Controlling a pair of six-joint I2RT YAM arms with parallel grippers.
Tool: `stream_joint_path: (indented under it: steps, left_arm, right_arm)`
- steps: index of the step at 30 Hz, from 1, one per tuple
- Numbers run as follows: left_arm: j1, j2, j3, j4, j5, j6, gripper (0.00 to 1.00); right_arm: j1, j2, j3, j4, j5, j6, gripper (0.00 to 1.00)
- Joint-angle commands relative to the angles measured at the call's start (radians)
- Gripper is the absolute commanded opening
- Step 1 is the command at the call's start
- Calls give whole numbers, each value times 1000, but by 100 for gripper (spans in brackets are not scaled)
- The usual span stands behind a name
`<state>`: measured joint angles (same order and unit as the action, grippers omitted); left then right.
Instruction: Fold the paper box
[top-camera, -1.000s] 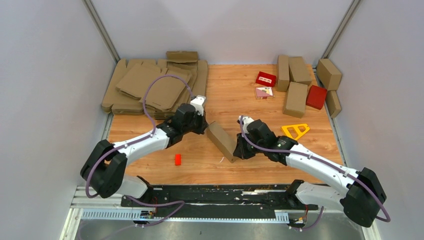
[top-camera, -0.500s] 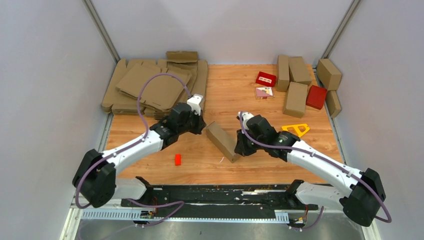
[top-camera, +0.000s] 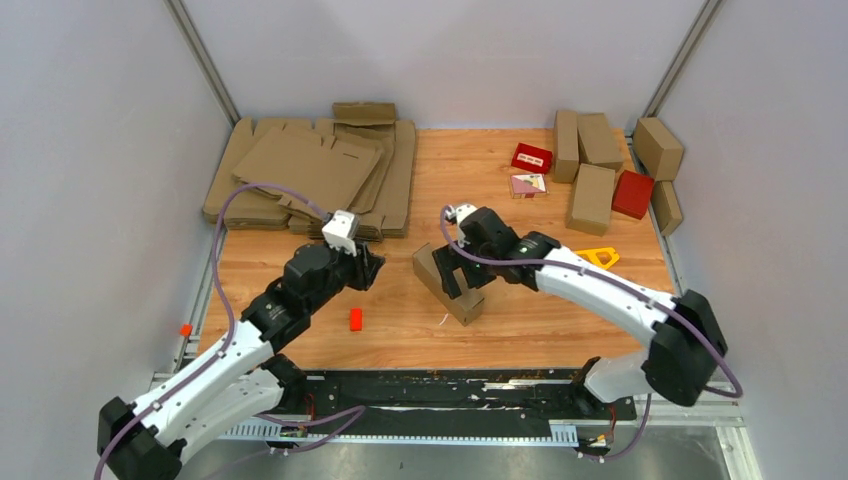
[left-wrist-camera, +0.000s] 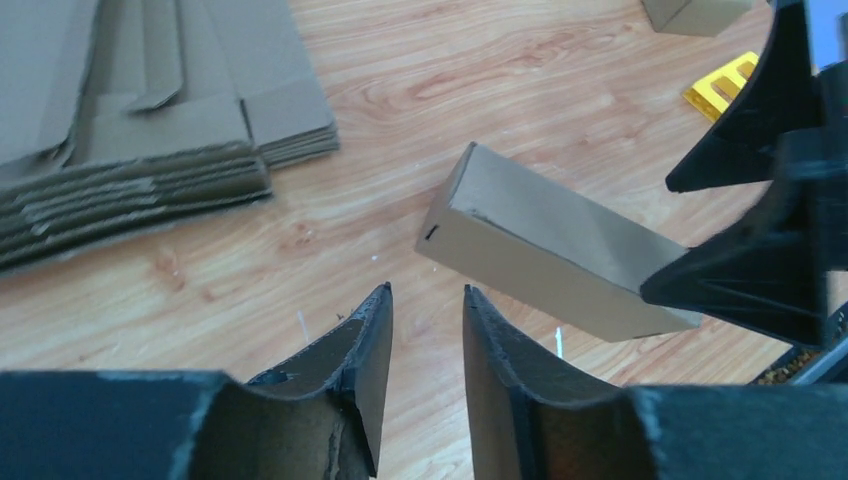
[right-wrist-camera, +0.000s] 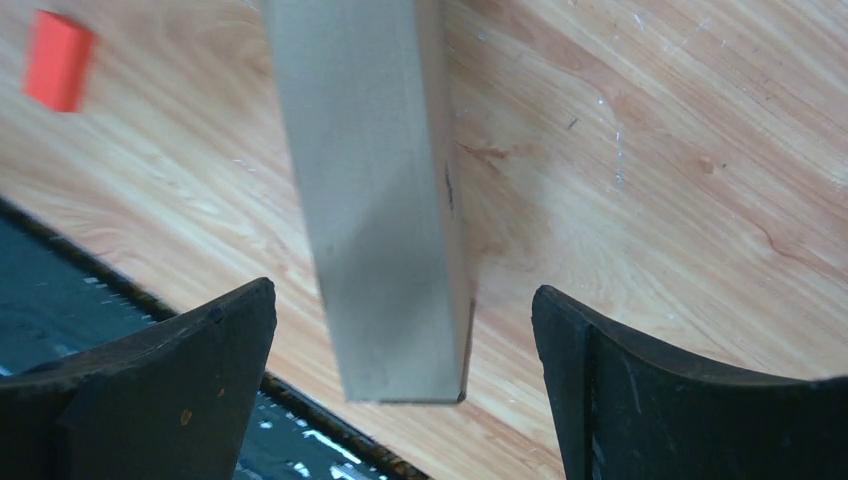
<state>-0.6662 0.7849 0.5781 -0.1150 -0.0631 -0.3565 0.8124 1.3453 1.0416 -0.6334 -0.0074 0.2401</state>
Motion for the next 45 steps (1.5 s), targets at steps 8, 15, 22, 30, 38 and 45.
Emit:
stream_joint_path:
  steps: [8, 15, 22, 30, 38, 45]
  left_arm:
    - [0, -171, -119, 7, -130, 16, 68]
    - [0, -222, -172, 51, -159, 51, 69]
    - [0, -230, -263, 183, -155, 72, 68]
    - [0, -263, -362, 294, -155, 56, 65]
    - [0, -292, -382, 302, -116, 55, 66]
    - [0, -255, -424, 383, -98, 70, 65]
  right_arm:
    - [65, 261, 125, -75, 239, -50, 66]
    - [81, 307, 166, -178, 490, -6, 47]
    - [-44, 444, 381, -426, 1029, 94, 40]
    - [-294, 670, 672, -663, 1321, 237, 40]
    - [-538, 852, 972, -587, 1401, 113, 39]
    - [-653, 850, 881, 279, 1222, -596, 44]
